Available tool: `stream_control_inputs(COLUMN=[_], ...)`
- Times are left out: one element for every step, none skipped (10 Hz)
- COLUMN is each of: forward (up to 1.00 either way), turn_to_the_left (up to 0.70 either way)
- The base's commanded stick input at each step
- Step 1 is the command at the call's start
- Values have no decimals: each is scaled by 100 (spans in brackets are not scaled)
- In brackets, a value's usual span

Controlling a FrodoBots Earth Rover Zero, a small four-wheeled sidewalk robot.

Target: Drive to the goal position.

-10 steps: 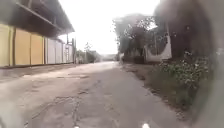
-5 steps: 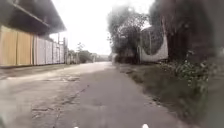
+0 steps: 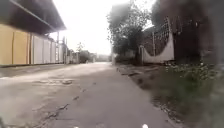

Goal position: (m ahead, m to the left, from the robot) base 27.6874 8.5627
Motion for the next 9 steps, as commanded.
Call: stream_control_inputs(forward=[85, 85, 85, 85, 85, 85, 85, 85, 85], turn_to_the_left=[1, 14, 5, 16, 25, 32, 14, 5, 1])
